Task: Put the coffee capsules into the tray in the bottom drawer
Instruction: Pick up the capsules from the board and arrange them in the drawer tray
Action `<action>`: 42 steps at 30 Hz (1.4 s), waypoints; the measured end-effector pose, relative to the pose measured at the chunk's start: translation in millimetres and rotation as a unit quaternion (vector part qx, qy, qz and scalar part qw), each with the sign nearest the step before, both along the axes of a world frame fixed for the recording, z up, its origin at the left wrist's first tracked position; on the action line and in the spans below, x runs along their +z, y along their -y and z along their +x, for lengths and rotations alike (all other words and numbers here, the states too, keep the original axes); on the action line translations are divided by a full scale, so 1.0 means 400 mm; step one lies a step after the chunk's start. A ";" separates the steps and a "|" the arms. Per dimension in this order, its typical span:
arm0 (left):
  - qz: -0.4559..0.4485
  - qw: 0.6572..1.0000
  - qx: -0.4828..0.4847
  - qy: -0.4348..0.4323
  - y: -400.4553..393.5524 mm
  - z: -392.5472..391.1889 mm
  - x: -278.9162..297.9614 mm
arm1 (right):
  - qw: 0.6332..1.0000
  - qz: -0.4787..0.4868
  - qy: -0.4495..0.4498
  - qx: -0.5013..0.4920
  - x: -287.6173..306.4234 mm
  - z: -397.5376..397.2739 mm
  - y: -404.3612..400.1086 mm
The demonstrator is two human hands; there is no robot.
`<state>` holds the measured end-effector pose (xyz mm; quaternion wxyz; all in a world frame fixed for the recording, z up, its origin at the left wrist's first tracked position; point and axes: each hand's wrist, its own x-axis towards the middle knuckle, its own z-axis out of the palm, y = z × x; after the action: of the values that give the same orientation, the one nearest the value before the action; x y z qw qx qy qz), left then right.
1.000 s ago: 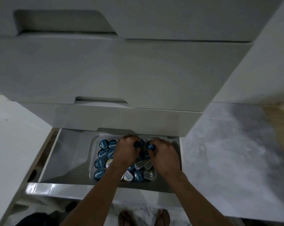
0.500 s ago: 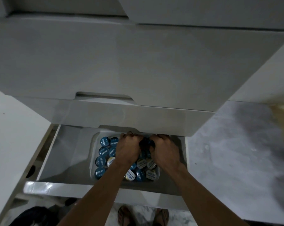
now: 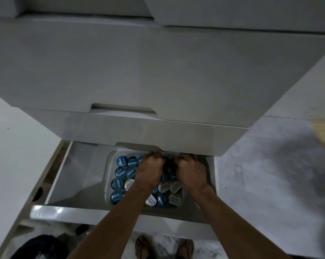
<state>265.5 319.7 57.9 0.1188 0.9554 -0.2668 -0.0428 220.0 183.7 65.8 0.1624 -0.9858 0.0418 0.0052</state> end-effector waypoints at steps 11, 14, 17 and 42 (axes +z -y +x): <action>0.035 0.999 -0.005 -0.009 -0.019 -0.005 -0.011 | 0.999 -0.026 -0.019 0.044 -0.020 -0.026 0.001; 0.014 1.000 -0.002 -0.024 -0.022 -0.003 -0.015 | 0.998 -0.024 -0.027 0.051 -0.021 -0.026 0.000; -0.037 0.998 0.021 -0.047 -0.025 0.003 -0.023 | 0.998 -0.016 -0.032 0.053 -0.015 -0.022 0.002; -0.063 0.997 0.036 -0.041 -0.031 0.004 -0.016 | 0.998 0.004 -0.028 0.047 -0.031 -0.041 0.003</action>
<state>267.2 332.2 51.4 0.1912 0.9524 -0.2294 -0.0606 203.8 182.5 53.2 0.1650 -0.9855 -0.0002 0.0403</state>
